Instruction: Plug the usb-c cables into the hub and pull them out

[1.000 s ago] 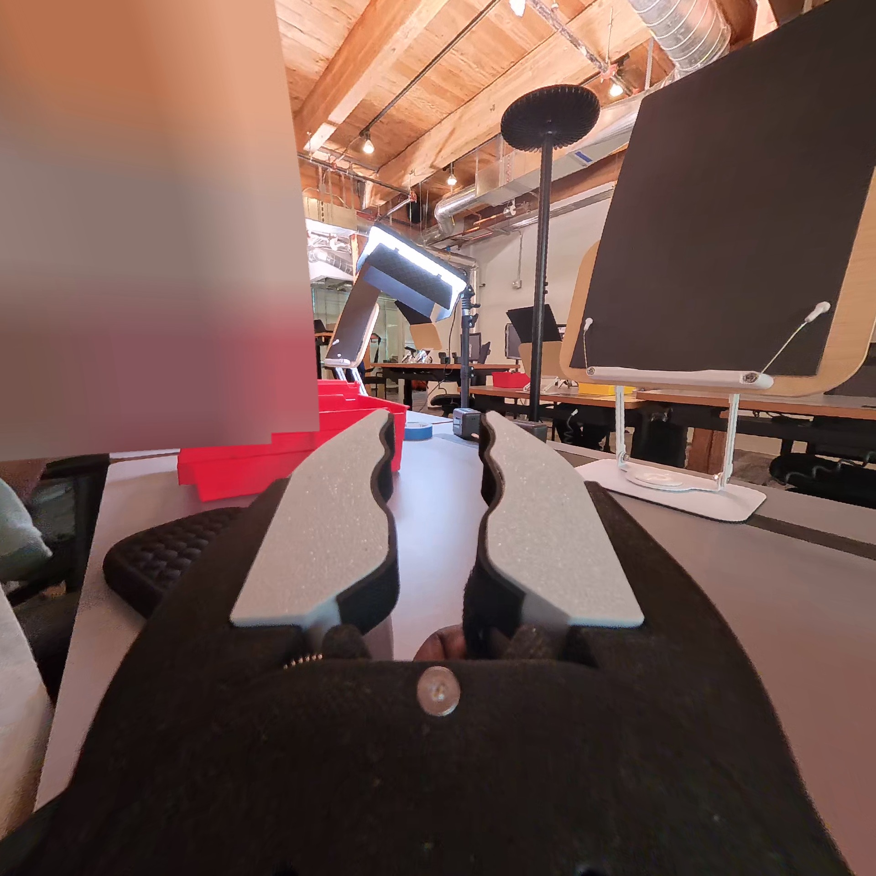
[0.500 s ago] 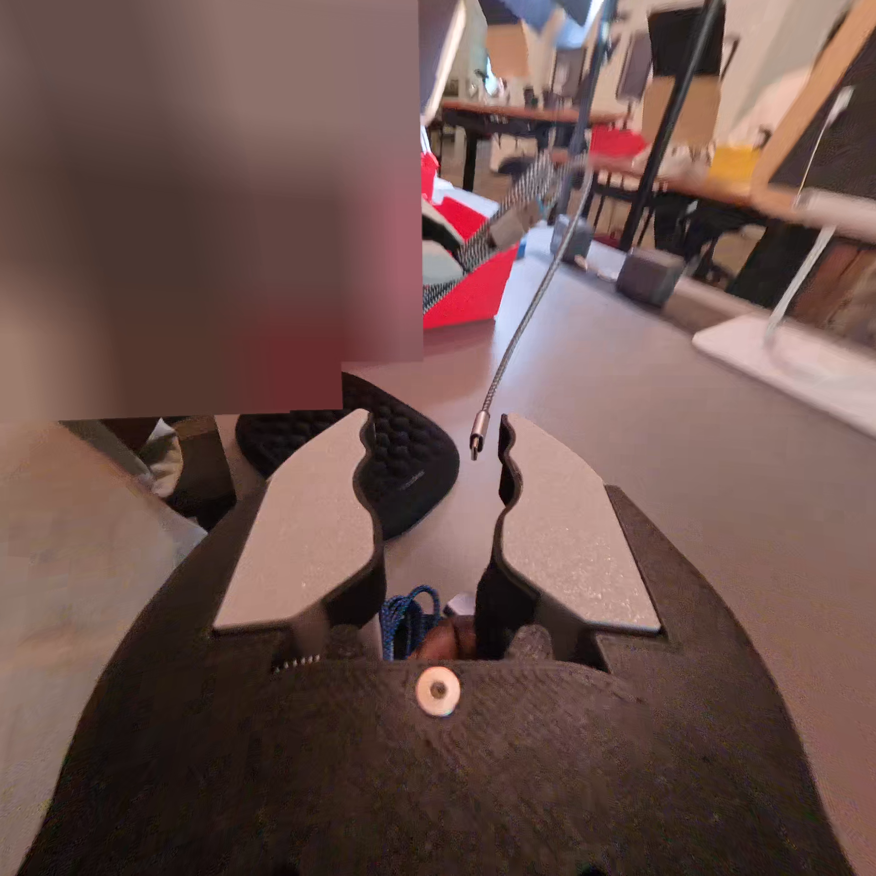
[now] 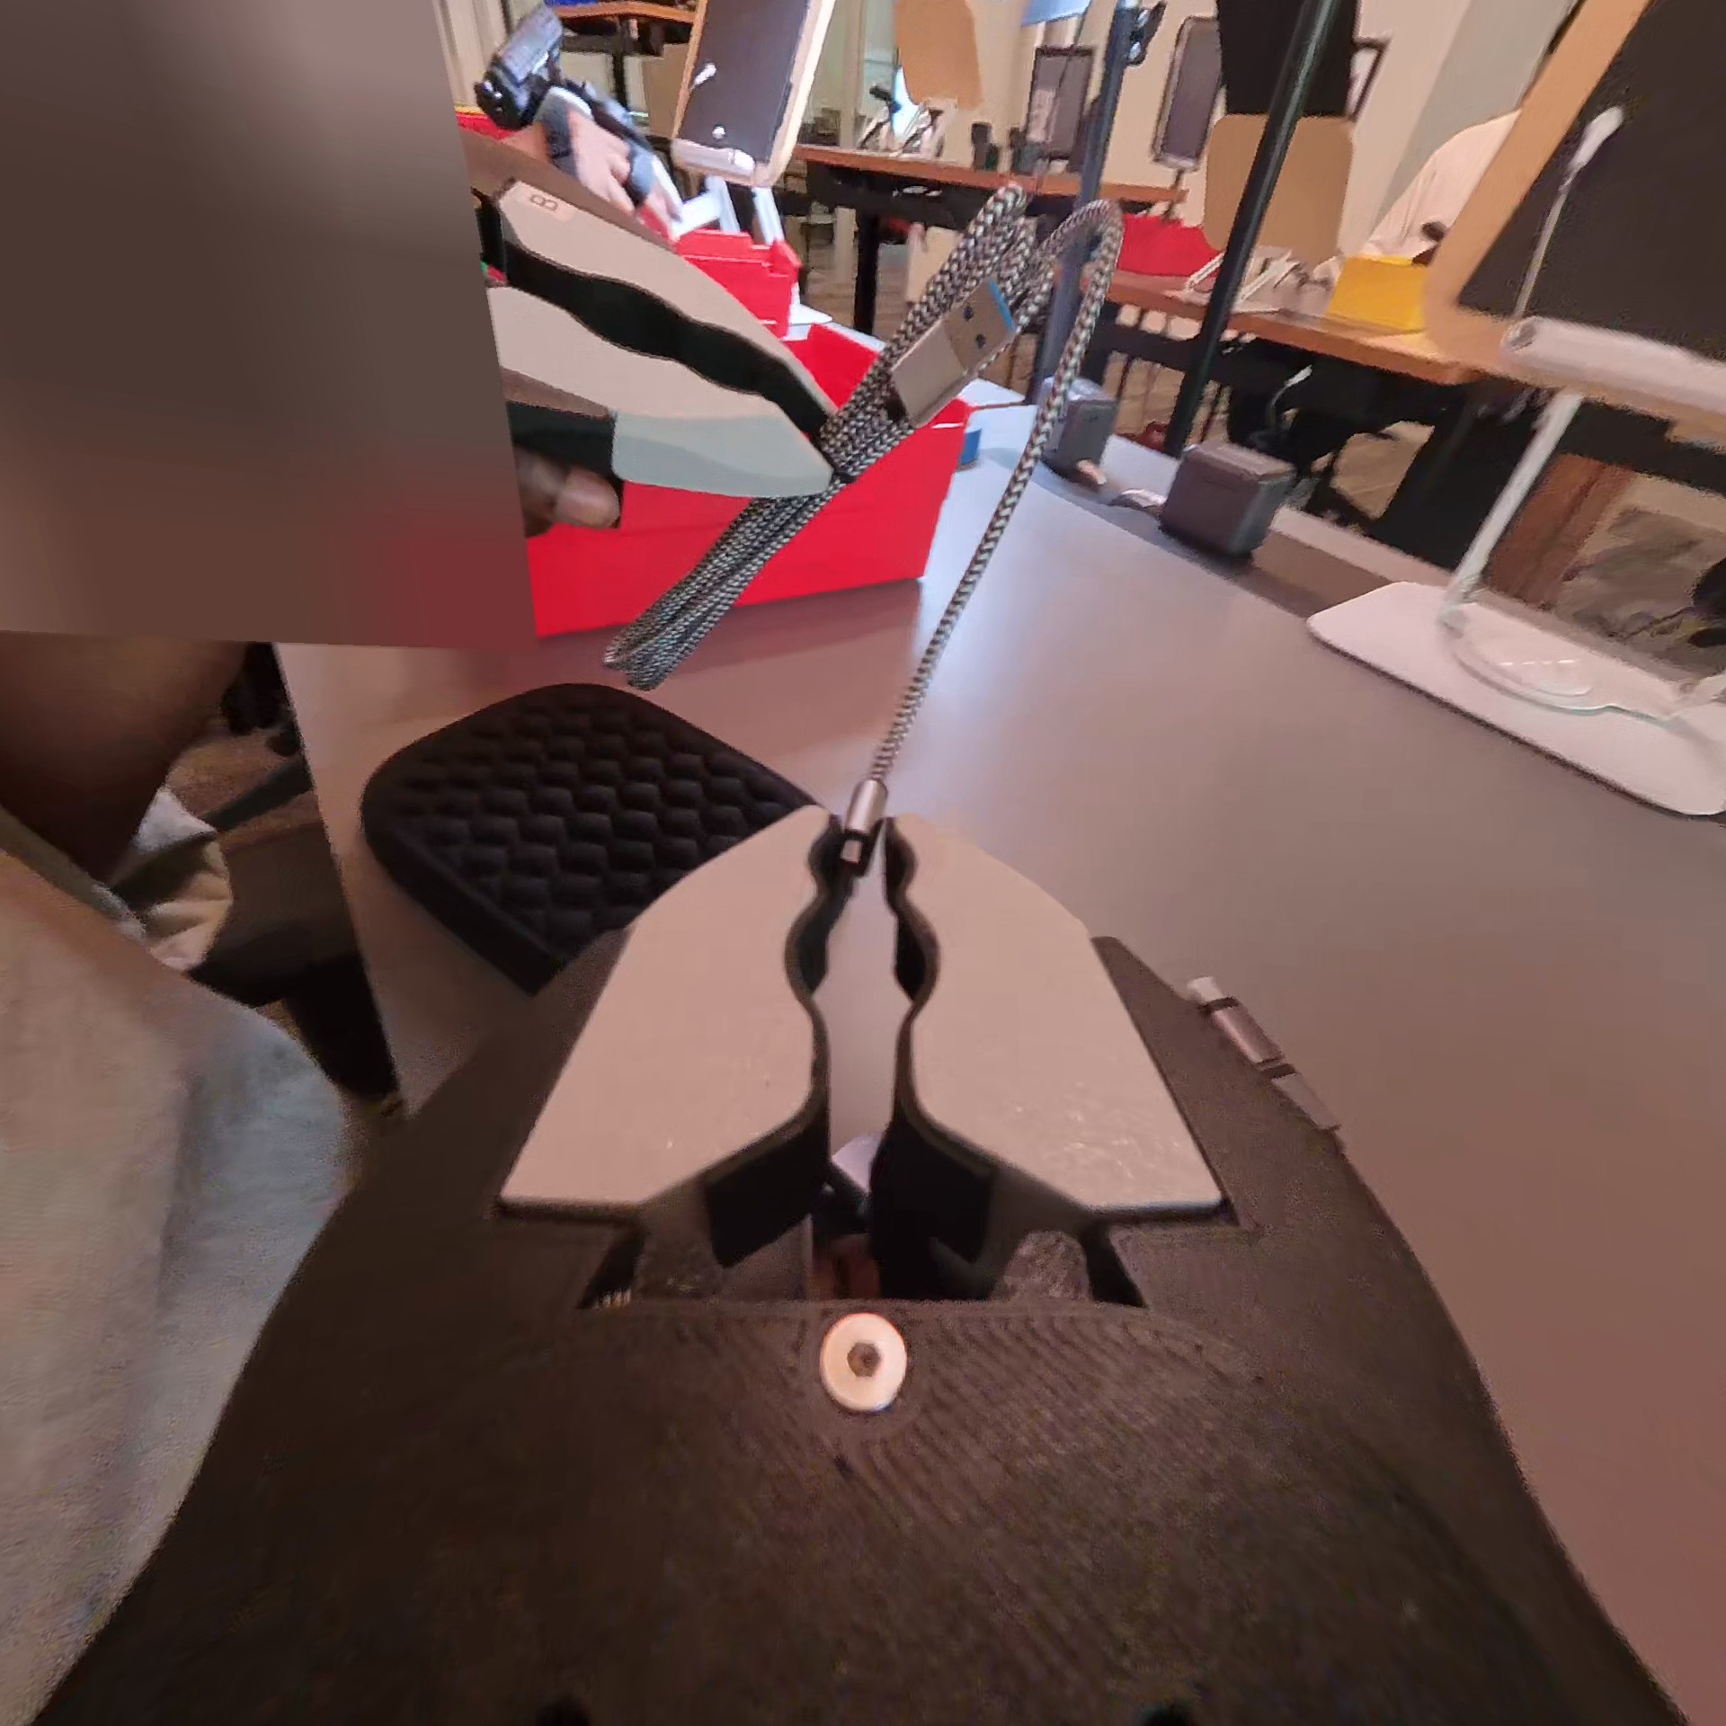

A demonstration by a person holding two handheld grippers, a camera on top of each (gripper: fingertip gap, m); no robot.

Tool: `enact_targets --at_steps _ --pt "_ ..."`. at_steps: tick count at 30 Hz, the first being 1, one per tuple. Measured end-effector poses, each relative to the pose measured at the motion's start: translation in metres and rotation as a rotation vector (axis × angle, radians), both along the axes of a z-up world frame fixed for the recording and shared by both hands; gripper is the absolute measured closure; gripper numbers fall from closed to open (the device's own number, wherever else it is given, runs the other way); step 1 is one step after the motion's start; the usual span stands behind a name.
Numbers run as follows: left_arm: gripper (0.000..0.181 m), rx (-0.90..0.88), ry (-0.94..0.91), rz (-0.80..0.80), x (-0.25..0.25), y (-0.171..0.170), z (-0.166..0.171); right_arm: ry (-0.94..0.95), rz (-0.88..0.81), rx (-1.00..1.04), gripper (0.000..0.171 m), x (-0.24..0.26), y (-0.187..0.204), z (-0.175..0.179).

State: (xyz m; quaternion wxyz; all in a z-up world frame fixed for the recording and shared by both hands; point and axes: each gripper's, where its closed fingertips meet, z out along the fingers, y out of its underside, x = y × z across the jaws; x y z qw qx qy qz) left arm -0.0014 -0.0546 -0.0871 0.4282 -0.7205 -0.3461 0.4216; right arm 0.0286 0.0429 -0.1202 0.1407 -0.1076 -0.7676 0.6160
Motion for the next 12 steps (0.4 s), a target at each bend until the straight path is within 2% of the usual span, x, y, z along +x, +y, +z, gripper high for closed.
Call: enact_targets --at_steps 2,4,9,10,12 --pt "0.169 -0.009 -0.012 0.000 0.000 -0.002 -0.003 0.012 -0.043 -0.024 0.166 -0.005 0.002 0.004" --pt "0.168 -0.034 -0.035 0.002 0.000 -0.006 -0.010 -0.083 -0.013 -0.073 0.166 -0.002 0.001 0.006" --pt "0.165 -0.186 -0.186 -0.110 0.017 -0.016 -0.050 -0.638 0.204 -0.378 0.167 0.011 0.001 0.021" --pt "0.163 -0.215 -0.189 -0.129 0.020 -0.019 -0.056 -0.745 0.238 -0.418 0.167 0.012 0.001 0.022" --pt "0.154 -0.264 -0.070 -0.137 0.018 -0.025 -0.047 -0.905 0.274 -0.461 0.167 0.011 0.002 0.019"
